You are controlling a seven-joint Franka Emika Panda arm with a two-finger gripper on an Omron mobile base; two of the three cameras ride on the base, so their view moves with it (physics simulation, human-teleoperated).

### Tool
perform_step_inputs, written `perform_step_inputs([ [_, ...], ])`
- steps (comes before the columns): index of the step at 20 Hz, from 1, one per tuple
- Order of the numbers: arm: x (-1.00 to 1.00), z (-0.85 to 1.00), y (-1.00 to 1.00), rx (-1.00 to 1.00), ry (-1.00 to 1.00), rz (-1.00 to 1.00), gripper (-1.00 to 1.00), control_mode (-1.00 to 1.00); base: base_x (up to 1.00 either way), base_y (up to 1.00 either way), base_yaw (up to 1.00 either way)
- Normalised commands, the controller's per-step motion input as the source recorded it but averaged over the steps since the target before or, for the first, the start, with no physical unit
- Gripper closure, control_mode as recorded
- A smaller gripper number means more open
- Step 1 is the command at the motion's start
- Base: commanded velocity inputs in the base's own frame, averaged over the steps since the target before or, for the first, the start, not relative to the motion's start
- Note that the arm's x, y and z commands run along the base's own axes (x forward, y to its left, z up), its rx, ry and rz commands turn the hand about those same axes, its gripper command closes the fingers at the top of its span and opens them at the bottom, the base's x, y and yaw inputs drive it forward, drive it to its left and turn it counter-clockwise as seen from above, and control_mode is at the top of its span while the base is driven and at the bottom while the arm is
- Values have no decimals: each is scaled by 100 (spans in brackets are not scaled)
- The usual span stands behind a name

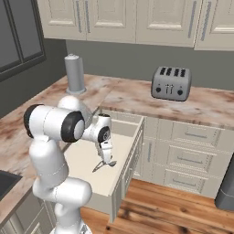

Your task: Organize the utensils by type. Pick up the wooden spoons from the counter and place them in the open cabinet. Then pick up the metallic utensils from the counter and place them in the open drawer.

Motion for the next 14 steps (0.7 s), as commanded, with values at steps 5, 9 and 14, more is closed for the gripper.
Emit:
perform_step_inputs([
  [5, -79, 45, -15, 0, -11, 38, -100, -100, 0, 0, 0],
  [9, -77, 52, -7, 0, -9, 52, -100, -100, 0, 0, 0],
  [14, -64, 62, -2, 0, 0, 51, -100, -100, 0, 0, 0],
])
